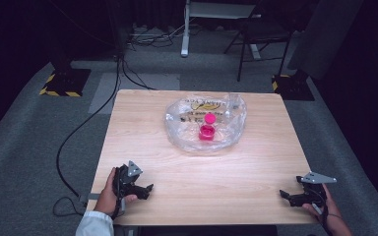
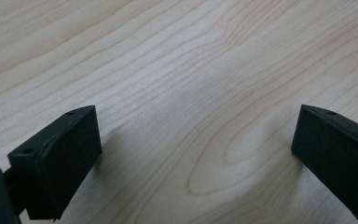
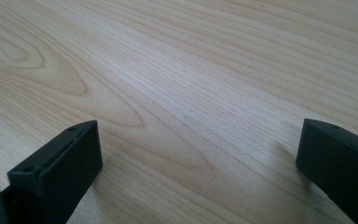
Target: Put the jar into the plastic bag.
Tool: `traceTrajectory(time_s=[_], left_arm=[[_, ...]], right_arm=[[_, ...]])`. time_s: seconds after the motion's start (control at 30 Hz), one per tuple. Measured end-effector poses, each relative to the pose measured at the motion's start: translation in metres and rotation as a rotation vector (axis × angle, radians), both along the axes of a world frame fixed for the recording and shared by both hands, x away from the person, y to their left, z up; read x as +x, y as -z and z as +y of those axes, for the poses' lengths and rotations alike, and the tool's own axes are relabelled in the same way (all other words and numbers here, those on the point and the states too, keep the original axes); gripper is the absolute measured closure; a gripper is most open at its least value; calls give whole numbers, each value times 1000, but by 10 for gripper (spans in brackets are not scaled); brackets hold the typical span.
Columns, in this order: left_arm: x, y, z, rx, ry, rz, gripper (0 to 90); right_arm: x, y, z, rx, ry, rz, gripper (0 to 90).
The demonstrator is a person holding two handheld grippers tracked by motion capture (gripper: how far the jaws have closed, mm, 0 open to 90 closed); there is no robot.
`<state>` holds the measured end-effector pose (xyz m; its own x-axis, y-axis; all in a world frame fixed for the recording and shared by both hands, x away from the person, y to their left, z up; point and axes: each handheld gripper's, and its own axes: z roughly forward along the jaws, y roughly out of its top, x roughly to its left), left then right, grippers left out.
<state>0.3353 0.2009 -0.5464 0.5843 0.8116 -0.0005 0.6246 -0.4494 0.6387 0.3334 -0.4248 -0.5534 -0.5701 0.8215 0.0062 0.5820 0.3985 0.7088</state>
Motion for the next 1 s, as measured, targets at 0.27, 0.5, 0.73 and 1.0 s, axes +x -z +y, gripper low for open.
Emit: traceTrajectory(time_s=[0.27, 0.5, 0.73, 1.0], left_arm=[[-6, 4, 8, -33, -1, -36, 2], [-6, 4, 8, -34, -2, -36, 2], [-6, 4, 8, -35, -2, -35, 1], [-6, 4, 8, -35, -2, -35, 1]], right_arm=[[0, 0, 0, 0, 0, 1, 0], [-1, 0, 0, -1, -1, 1, 0], [-1, 0, 0, -1, 0, 0, 0], [-1, 0, 0, -1, -1, 1, 0]])
